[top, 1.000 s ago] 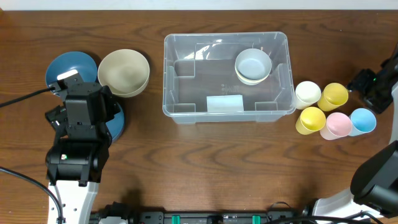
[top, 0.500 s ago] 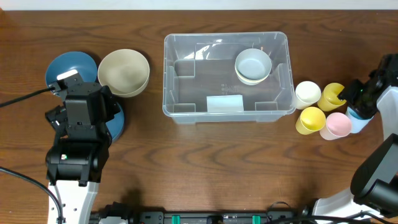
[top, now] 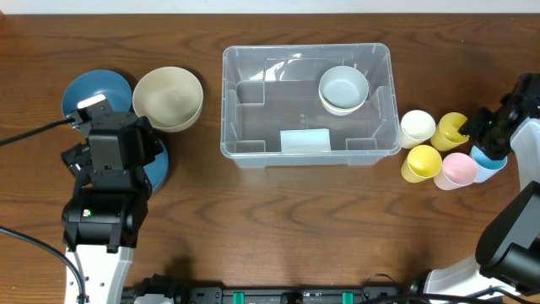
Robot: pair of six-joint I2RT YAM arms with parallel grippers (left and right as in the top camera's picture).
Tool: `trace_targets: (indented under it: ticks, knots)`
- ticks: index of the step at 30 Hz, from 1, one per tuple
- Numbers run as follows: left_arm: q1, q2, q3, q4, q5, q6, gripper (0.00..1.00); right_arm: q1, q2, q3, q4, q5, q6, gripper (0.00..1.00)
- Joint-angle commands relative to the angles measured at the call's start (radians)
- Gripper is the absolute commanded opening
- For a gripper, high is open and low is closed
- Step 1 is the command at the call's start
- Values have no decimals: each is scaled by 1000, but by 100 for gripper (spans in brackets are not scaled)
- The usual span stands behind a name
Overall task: Pack container
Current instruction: 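Grasp the yellow cup with the right gripper and lift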
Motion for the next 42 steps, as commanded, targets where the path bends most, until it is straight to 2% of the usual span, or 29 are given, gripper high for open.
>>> trace_targets:
  ticks: [1,15,25,42]
  knots:
    - [5,1,22,0,-19,-9,98,6,8,-3,-12,-55,-8,55]
    - [5,1,22,0,-19,-9,98,6,-26,84,-158,-80,-9,55]
    - [5,1,22,0,-19,-9,98,6,-125,95,-160,-75,-20,56]
    - [5,1,22,0,-19,-9,98,10,36,94,-89,-34,-38,54]
